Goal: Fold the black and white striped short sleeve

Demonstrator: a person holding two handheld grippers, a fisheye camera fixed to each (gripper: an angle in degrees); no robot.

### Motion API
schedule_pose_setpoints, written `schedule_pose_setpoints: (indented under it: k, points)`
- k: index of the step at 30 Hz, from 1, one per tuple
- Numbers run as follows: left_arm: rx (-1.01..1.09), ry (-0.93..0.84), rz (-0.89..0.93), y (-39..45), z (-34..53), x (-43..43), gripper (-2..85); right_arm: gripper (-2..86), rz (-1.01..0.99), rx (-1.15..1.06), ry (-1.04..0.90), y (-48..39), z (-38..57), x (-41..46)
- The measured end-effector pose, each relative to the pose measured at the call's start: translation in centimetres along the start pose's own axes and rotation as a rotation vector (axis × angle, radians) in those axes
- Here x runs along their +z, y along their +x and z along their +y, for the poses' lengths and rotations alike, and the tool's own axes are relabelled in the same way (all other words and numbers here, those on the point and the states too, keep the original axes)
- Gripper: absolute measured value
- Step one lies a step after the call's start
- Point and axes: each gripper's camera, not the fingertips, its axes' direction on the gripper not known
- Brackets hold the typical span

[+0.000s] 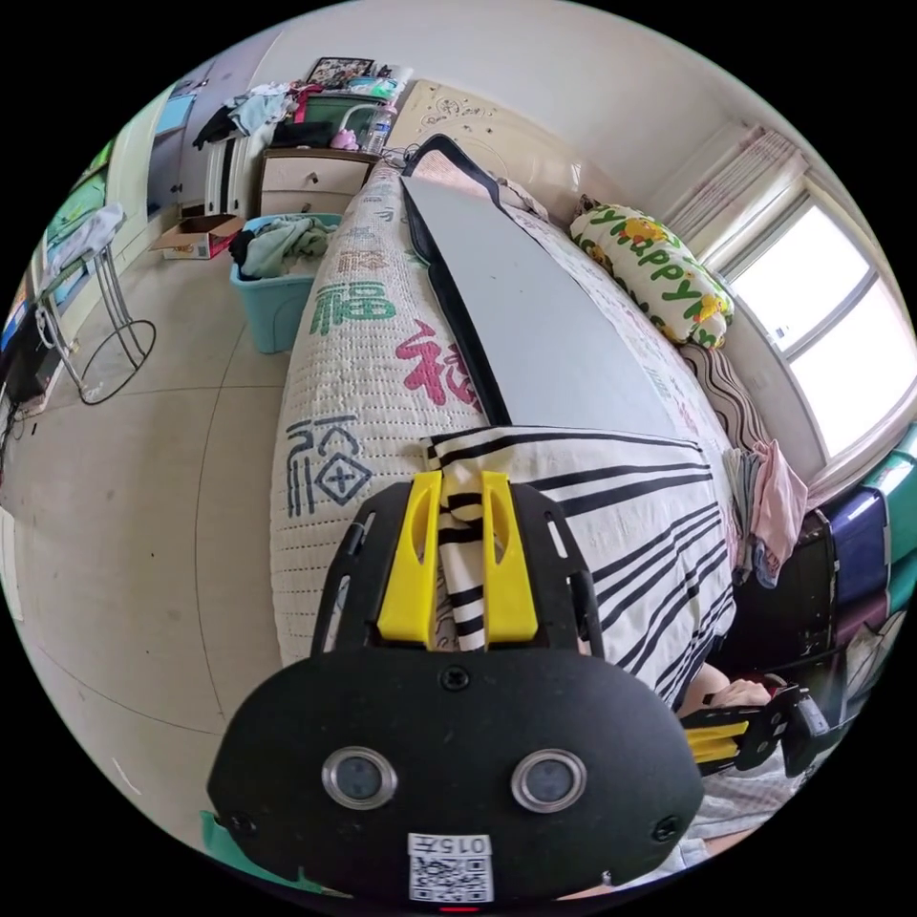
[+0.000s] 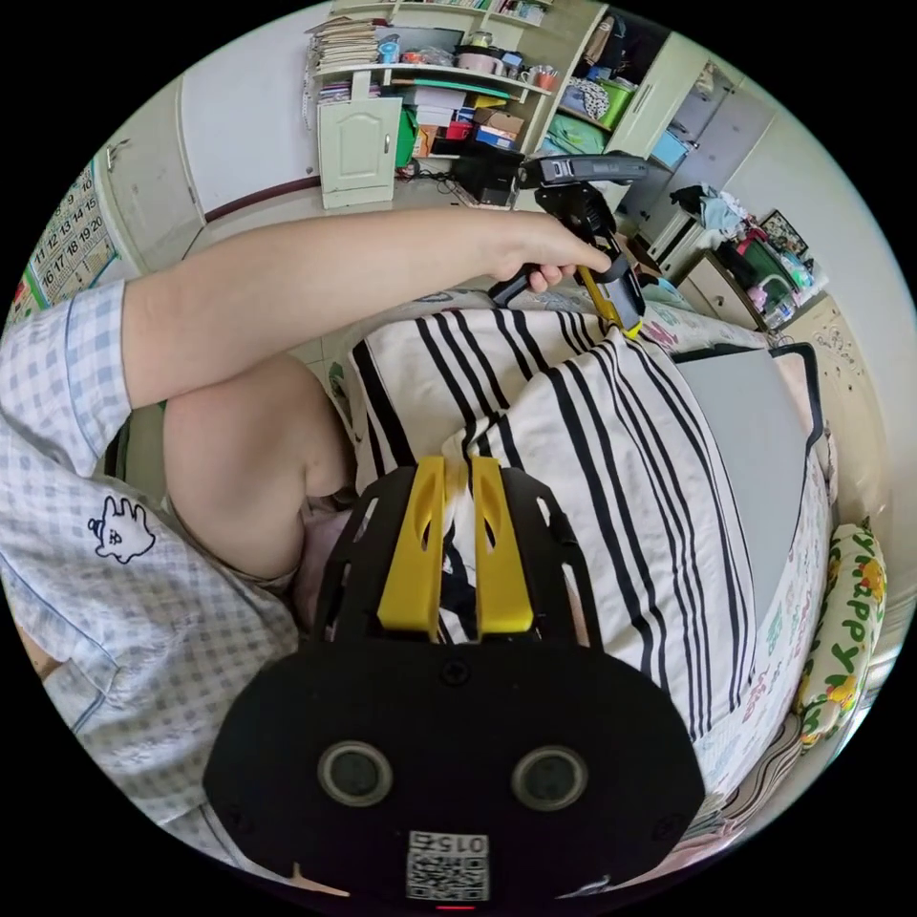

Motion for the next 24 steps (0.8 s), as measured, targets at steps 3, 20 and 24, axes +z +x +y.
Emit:
schedule_pose_setpoints:
  k: [3,20,24]
  points:
    - [0.0,0.004,0.008,-0.2,0.2,0.1,7.3,5.5,0.04,-0.013,0.02,-0.8,0.4,0.2]
    - [-0.068,0.091,0.104,-3.1,1.6,0.0,0.1,-0.5,0.04,-0.056,0.026,-0.9,2.8,-0.9]
    - [-0.011,0.075,0.005,-1.3,1.1,0.6,-0.2,-0.7,-0.004,-0.066,0.053,0.1,4.1,-1.4]
